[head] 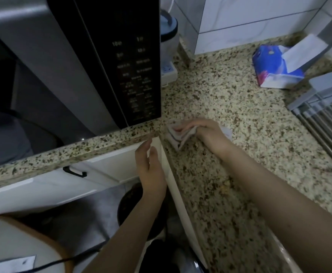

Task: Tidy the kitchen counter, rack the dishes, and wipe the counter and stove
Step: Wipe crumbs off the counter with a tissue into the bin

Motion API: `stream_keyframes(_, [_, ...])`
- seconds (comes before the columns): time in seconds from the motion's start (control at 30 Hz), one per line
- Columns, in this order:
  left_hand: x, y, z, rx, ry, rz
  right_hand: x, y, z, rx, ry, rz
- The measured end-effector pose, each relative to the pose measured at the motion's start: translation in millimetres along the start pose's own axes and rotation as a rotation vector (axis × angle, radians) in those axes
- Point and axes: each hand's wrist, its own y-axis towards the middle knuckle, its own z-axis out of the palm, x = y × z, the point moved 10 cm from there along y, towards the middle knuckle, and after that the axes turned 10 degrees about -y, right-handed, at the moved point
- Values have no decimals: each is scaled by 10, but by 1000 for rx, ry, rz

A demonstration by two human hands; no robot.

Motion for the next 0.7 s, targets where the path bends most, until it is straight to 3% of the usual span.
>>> stream_keyframes(0.2, [-125,-135,60,15,72,56,33,-474,-22,159,-22,-32])
stream_keyframes(0.5, [-370,-165,534,203,165,180,-267,-1174,-313,239,39,157])
stream_keyframes(0.57, [-341,-219,658,278,251,168,-236,-1238,-356,195,128,210])
stream_keyframes(0.63, [-319,-255,811,377,403,185,-188,-1206,-482,34,234,256])
stream_keyframes(0.7, [-369,-306,1044,545,615,315,-126,-1155,-709,-157,302,258])
